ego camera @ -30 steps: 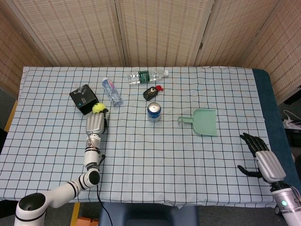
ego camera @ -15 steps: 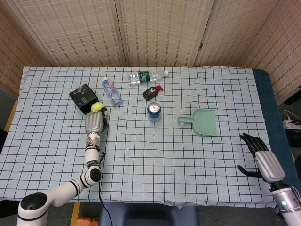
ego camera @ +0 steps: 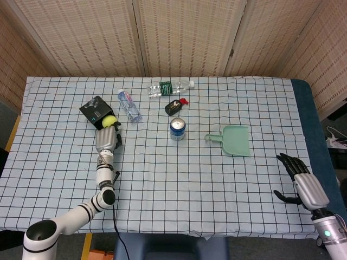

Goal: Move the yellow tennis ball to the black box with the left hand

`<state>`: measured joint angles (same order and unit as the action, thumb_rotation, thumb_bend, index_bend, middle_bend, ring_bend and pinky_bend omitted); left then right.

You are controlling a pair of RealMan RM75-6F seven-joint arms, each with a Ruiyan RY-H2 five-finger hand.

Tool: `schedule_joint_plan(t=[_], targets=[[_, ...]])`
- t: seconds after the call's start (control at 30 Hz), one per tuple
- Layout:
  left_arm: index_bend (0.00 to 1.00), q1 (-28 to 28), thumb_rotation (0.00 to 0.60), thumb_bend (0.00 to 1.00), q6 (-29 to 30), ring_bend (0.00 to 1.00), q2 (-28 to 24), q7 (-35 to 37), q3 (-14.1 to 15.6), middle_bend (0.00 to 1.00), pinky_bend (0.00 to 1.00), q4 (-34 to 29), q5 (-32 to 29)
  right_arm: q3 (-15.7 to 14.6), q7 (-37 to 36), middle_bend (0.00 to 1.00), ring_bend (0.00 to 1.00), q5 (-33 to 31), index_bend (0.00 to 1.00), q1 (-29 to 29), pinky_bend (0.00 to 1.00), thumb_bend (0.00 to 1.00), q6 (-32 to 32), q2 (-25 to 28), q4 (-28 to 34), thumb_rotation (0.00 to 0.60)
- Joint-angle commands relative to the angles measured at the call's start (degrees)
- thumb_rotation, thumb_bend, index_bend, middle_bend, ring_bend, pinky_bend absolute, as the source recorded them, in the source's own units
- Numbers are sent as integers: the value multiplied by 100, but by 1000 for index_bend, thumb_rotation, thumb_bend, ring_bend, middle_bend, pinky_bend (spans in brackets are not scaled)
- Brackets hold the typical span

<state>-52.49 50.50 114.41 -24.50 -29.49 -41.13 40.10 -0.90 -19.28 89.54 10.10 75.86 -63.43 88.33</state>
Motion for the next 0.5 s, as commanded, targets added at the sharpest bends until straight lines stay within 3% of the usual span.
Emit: schedule_joint_plan(t=[0.03,0.5], targets=[[235,-16,600,632,-87,274,17,26,-19,289,321,111,-51,-4,0,0,0,0,0,4,0,158,-12,-4,-2,600],[174,-79,600,607,-439,151,37,383,12,182,289,544,79,14,10,0,0,-67,0,25,0,159,-80,-32,-24,600]])
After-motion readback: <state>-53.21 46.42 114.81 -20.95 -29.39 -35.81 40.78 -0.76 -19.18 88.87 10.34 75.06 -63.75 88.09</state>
